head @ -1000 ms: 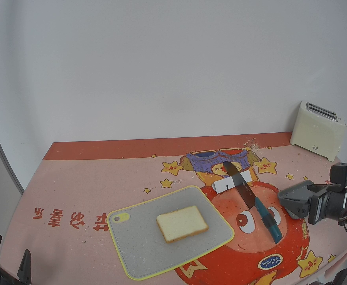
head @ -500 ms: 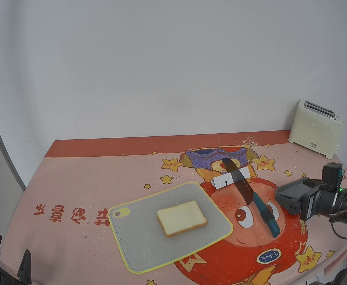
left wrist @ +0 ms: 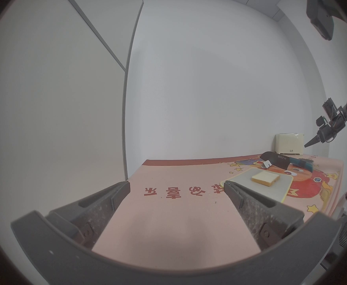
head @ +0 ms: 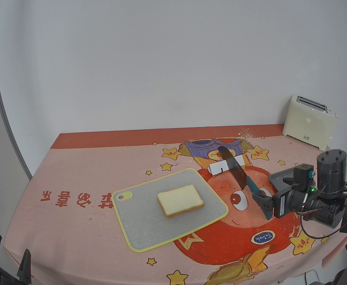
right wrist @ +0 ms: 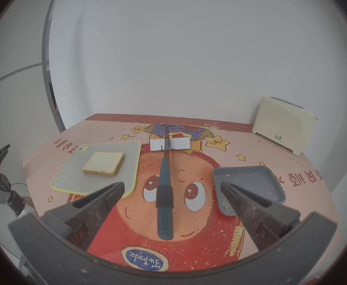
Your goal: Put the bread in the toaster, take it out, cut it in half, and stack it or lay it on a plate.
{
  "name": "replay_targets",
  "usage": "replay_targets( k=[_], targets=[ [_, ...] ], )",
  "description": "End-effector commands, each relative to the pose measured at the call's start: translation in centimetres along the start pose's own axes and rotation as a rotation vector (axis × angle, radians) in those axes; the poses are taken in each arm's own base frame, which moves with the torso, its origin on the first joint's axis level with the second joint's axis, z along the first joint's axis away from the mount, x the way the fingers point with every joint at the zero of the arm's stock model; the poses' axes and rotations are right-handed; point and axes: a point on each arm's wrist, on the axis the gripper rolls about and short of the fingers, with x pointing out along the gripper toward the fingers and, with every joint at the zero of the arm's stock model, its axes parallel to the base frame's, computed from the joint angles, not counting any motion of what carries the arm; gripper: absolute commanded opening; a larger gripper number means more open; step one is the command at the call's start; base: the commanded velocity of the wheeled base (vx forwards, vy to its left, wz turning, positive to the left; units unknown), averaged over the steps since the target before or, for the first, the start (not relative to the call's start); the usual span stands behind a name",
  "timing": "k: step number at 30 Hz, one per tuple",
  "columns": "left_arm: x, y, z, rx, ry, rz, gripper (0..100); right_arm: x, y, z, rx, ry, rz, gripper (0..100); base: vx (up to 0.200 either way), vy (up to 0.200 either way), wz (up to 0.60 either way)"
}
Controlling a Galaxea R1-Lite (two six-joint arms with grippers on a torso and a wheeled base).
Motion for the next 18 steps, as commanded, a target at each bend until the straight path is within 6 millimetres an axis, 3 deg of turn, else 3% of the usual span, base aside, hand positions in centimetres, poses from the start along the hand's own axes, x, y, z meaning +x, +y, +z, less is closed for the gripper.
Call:
replay_targets(
  k=[1, 10, 18],
  targets=[
    [0.1, 0.0, -0.5, 0.000, 0.007, 0.000, 100, 2.4, 0.7, -1.5, -0.028, 0.079, -0.012, 100, 0.000, 0.000, 0.00],
    [0.1, 0.0, -0.5, 0.000, 0.007, 0.000, 100, 5.2, 0.4, -1.7, -0.005, 0.065, -0.043, 100, 0.000, 0.000, 0.00],
    [0.1, 0.0, -0.5, 0.000, 0.007, 0.000, 100, 5.5, 0.4, -1.6, -0.001, 0.052, -0.045, 100, 0.000, 0.000, 0.00]
  ],
)
